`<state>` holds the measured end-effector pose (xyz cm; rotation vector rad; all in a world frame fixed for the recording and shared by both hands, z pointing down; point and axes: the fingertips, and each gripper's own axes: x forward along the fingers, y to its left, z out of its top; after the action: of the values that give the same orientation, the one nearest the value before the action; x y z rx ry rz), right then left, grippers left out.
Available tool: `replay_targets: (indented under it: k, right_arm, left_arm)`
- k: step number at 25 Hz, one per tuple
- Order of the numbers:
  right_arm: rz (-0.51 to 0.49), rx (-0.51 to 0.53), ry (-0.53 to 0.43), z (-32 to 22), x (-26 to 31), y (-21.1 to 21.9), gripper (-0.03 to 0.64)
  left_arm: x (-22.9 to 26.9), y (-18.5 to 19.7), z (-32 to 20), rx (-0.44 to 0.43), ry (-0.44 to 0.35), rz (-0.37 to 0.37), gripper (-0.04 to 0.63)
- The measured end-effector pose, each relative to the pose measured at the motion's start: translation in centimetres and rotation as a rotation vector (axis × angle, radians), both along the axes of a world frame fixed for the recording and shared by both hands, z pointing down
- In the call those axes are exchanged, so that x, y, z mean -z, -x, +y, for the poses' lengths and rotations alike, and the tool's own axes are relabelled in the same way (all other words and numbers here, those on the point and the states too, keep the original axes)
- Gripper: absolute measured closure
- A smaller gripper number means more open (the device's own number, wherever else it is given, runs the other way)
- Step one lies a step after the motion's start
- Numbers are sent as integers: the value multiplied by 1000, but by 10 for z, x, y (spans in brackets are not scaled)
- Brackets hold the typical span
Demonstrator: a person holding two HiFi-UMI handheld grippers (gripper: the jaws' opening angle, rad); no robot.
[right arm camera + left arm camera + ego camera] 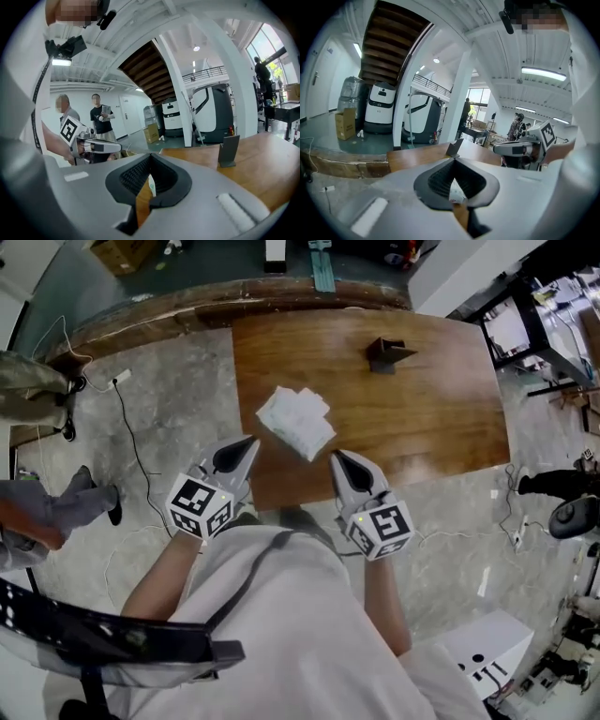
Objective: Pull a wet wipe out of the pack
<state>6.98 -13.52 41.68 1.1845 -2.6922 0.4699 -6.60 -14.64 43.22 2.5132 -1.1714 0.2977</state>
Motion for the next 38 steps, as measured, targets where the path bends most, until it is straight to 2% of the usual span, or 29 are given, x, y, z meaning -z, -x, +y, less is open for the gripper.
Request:
replay_targets:
  k: [4, 9, 17, 22, 32, 38]
  right_arm:
    - [6, 101, 15, -25, -21, 0, 609]
    - [-13, 175, 43, -51, -37, 2, 609]
    - [22, 239, 69, -73, -49, 19, 609]
    - [36, 182, 94, -78, -55, 23, 609]
    - [45, 37, 144, -82, -81, 22, 609]
    - [49, -7, 170, -82, -96, 18, 609]
  left_arm:
    - [-11, -6, -13, 71, 6, -37, 591]
    - [-13, -13, -26, 127, 8, -55, 591]
    - [-26, -21, -47, 94, 13, -138, 591]
    - [-49, -31, -58, 24, 45, -141, 555]
    - [-107, -47, -80, -105, 96, -256, 462]
    - [-123, -54, -89, -140, 103, -290, 465]
